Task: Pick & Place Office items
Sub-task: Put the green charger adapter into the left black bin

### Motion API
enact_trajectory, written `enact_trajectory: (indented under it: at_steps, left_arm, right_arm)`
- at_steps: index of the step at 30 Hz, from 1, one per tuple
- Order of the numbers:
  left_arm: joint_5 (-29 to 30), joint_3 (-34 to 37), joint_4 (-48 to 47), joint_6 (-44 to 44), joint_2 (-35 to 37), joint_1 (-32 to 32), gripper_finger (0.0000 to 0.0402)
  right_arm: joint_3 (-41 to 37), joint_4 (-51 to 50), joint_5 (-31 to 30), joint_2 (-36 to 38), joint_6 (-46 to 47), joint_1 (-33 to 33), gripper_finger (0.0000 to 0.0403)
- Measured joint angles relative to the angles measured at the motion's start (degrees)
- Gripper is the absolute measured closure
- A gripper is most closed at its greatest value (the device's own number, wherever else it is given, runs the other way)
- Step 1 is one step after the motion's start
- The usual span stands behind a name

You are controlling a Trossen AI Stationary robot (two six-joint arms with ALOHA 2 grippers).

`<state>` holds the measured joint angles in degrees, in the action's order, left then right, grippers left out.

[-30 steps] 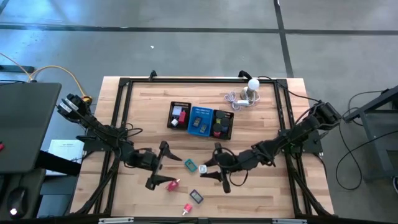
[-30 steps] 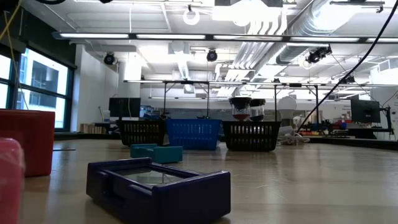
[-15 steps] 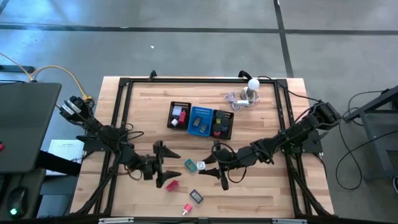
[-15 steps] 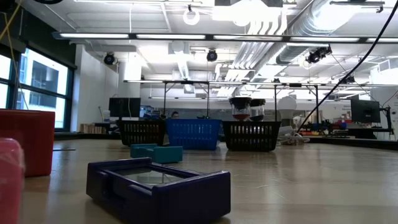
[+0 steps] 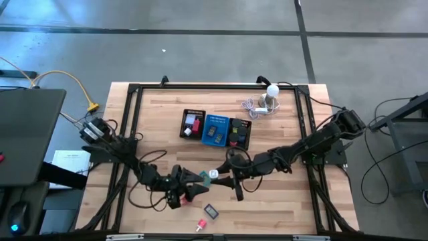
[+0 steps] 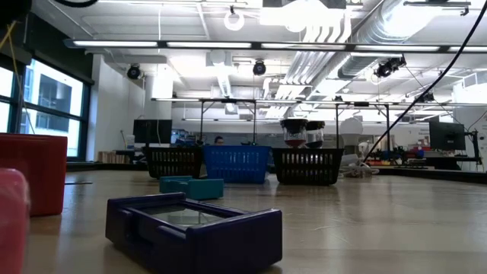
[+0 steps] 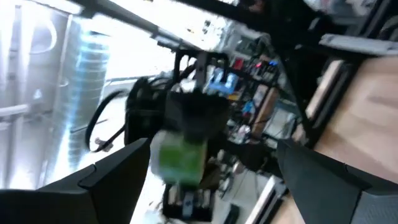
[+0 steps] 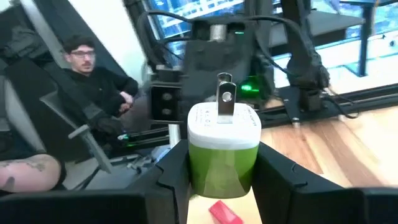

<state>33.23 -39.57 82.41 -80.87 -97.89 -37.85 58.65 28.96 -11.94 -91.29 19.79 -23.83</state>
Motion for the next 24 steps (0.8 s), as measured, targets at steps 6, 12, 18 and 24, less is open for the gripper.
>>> enact_trajectory:
  at_steps: [6,12,18,24]
  left_arm:
    - [-0.4,-0.6,3.9,0.8,-0.5,2.2,0.0057]
    - [-2.1,-1.0,2.1,2.7,-0.6,3.6,0.0057]
    - [-3.2,-1.7,1.2,5.6,-0.6,4.7,0.0058]
    - [-11.1,-1.7,1.7,13.3,-0.6,6.0,0.0058]
  right_arm:
    - [0.0,-0.3,0.4,0.0,0.0,0.0,0.0284]
    - [0.0,-1.3,0.4,0.0,0.1,0.0,0.0284]
    - [0.0,-1.3,0.4,0.0,0.0,0.0,0.0284]
    - [0.0,-1.3,0.4,0.0,-0.1,0.0,0.0284]
